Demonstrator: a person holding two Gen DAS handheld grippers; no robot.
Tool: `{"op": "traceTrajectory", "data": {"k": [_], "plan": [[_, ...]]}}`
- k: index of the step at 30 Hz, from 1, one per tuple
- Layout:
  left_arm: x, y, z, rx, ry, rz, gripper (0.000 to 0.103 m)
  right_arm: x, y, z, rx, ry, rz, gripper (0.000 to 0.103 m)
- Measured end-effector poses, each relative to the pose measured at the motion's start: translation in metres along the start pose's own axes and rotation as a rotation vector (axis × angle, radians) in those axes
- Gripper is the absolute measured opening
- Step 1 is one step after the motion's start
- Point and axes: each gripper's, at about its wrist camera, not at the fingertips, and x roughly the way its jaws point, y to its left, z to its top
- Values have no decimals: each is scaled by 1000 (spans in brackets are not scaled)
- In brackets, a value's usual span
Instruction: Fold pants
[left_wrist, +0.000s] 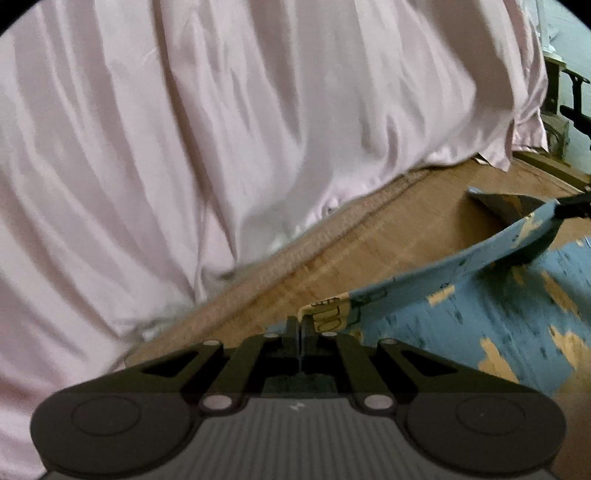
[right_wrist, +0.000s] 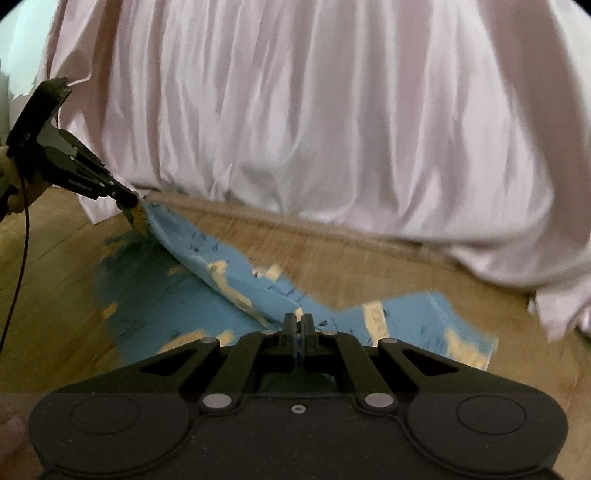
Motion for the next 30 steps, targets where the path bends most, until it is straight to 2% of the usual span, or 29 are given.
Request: {"op": "traceTrajectory", "data": {"k": [6, 10, 14, 19, 24, 27, 30], "plan": [[-8, -11, -53, -10, 54, -30, 1, 0, 22, -37, 147, 7, -41, 0], [3, -18, -76, 4, 104, -27, 1, 12, 27, -47, 144, 30, -49, 0], [9, -21, -85, -1, 117, -29, 1, 14, 31, -55, 95, 40, -49, 0], [8, -23, -88, 44, 121, -21, 1, 6, 29, -57, 114, 50, -37, 0], [2, -27, -92, 62, 119, -21, 1, 1, 42, -56, 29, 85, -43, 0], [1, -27, -96, 71, 131, -22, 1, 6, 44, -59, 28, 111, -38, 0], [2, -30, -100, 110, 144, -12, 1, 3, 44, -57, 23, 101, -49, 0]]}}
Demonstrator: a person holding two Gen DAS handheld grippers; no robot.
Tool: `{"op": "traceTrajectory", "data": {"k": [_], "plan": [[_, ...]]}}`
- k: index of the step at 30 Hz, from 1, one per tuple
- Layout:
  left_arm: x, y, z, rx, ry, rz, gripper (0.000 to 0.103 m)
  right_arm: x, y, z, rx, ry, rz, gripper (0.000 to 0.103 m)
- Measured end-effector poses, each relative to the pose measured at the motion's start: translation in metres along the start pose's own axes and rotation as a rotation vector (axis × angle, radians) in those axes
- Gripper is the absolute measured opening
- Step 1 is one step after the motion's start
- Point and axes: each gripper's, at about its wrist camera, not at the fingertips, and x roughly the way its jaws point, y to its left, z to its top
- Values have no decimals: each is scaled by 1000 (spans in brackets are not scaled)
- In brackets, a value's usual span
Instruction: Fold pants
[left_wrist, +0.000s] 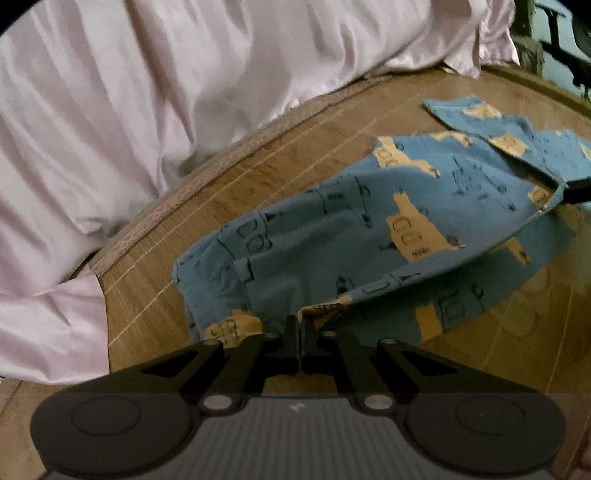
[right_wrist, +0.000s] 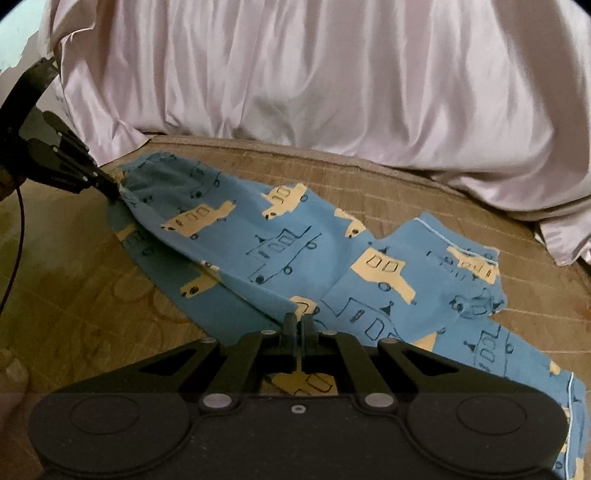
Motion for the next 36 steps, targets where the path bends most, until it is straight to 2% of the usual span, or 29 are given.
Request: {"op": "traceTrajectory", "data": {"k": [3, 5, 9, 11, 19, 24, 30, 33, 34, 35, 36], "plan": [[-2, -2, -2, 1, -6, 5, 1, -12, 2, 3, 8, -12, 2, 0], [-3, -1, -3, -8, -11, 7, 1, -16, 8, 3, -38, -3, -2, 1], [-4, 0, -8, 0, -16, -4, 1, 0, 11, -5, -41, 90, 28, 1], [-1, 2, -9, 4, -3, -8, 1, 3, 9, -7, -42, 109, 36, 1], [1, 2, -10, 11, 22, -14, 1, -2, 10, -3, -58, 101, 43, 1], [-5, -1, -12, 5, -3, 4, 1, -10, 13, 2, -93, 86, 45, 0], [-4, -1, -14, 19, 19, 2, 1, 5, 8, -6, -89, 159, 79, 1], [-1, -1, -15, 24, 42, -8, 2, 2, 0, -3, -51, 161, 96, 13], [-1, -1, -15, 17, 48, -13, 4, 0, -3, -2, -44, 155, 98, 22], [-1, 1, -14, 6, 47, -15, 9, -2, -5, 0, -39, 149, 90, 31], [-3, 2, -14, -7, 49, -22, 13, -5, -9, 1, -33, 139, 79, 35]]}}
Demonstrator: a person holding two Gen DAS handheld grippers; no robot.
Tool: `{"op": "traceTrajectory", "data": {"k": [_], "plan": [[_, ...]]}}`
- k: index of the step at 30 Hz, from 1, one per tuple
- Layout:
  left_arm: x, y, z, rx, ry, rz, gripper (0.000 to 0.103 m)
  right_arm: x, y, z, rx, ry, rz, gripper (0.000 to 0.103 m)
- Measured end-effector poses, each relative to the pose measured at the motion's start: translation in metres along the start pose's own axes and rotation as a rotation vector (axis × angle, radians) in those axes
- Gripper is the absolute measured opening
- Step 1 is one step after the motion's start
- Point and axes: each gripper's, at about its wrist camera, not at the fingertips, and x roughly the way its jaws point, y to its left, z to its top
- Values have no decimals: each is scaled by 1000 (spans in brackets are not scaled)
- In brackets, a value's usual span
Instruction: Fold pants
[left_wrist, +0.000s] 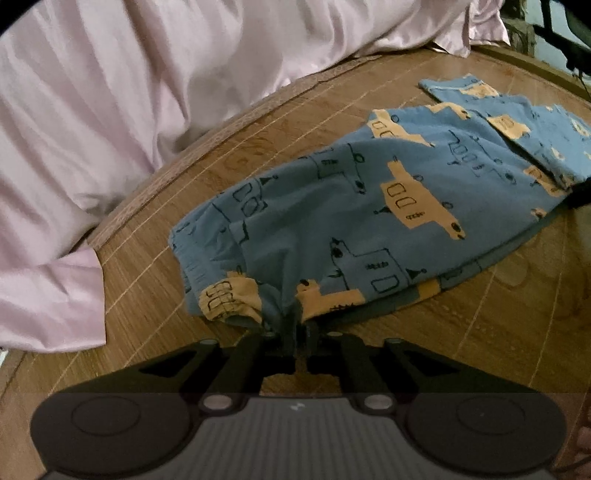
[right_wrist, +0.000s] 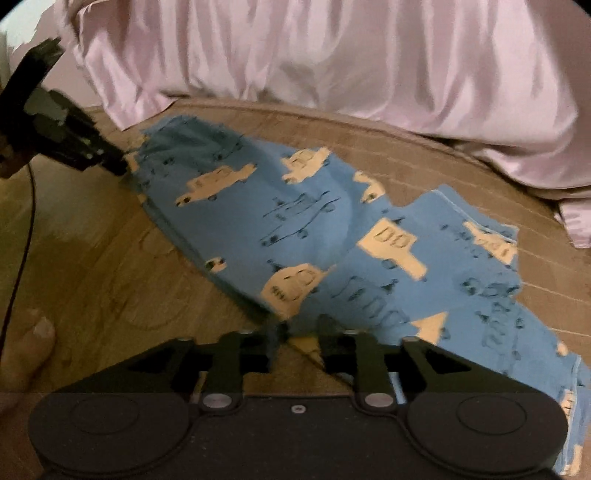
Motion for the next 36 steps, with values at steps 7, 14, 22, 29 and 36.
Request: {"op": "traceTrajectory", "data": {"k": [7, 14, 22, 29, 36], "plan": [[-20, -9, 7, -107, -61, -43, 73, -9, -30, -19, 138, 5, -149, 90], [-2, -61, 47, -92, -152, -126, 96, -8, -56, -51, 229, 50, -400, 99], [21, -132, 85, -22, -188, -157, 97, -28, -84, -67, 367, -35, -449, 102], [13, -161, 98, -9, -293, -373, 101, -22, -134, -61, 466, 22, -299, 102], [34, -169, 117, -66, -262, -488, 101, -5, -184, 14, 459, 112, -101, 102]]}}
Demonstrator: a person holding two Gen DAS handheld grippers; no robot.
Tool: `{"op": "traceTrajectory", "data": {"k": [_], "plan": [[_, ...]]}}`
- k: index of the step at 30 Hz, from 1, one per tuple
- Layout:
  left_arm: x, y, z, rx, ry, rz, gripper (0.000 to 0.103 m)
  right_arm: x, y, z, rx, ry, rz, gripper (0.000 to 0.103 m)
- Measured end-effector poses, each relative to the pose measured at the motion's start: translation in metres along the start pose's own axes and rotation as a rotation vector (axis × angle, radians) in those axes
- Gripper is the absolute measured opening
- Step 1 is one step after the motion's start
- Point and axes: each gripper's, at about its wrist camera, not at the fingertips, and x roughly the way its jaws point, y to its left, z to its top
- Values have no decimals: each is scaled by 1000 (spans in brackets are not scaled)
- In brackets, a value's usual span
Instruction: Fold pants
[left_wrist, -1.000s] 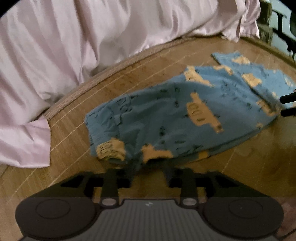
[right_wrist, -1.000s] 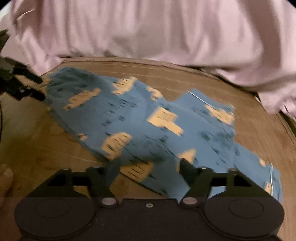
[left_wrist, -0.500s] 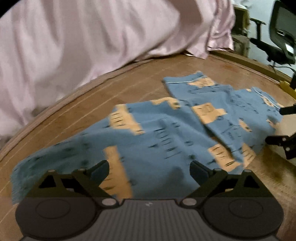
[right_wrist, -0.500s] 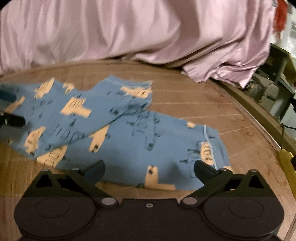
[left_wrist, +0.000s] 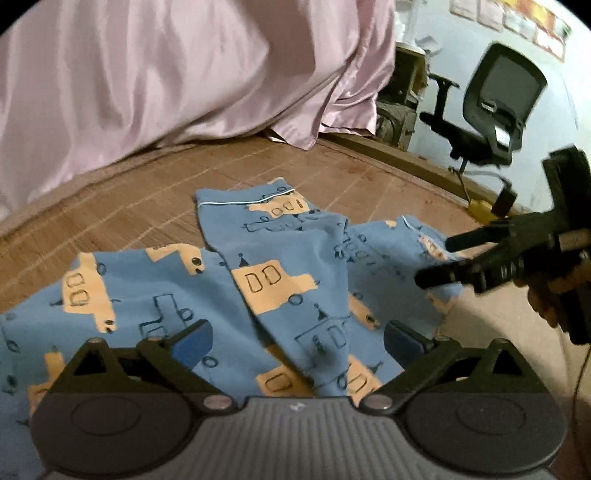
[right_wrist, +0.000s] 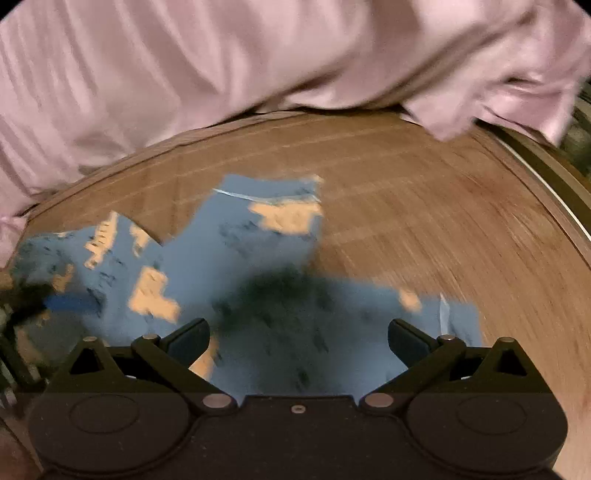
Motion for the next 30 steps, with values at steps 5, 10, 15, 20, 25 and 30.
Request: {"op": "traceTrajectory", "data": {"k": [5, 10, 15, 20, 25, 30], "plan": [[13, 23, 2, -200, 61, -106, 101, 53, 43, 77, -119, 150, 51, 102], [26, 33, 3, -289, 96, -148, 102, 111, 81, 125, -165, 215, 20, 98], [28, 43, 11, -326, 116, -171, 88, 146, 92, 144, -134, 230, 7, 70], [34, 62, 12, -399, 115, -197, 63, 161, 91, 147, -92, 239, -5, 65], [35, 72, 7, -458, 107, -208, 40, 163, 94, 146, -112, 213, -73, 39], [47, 77, 5, -528, 145, -224, 15, 158, 83, 147, -52, 190, -48, 13]]}}
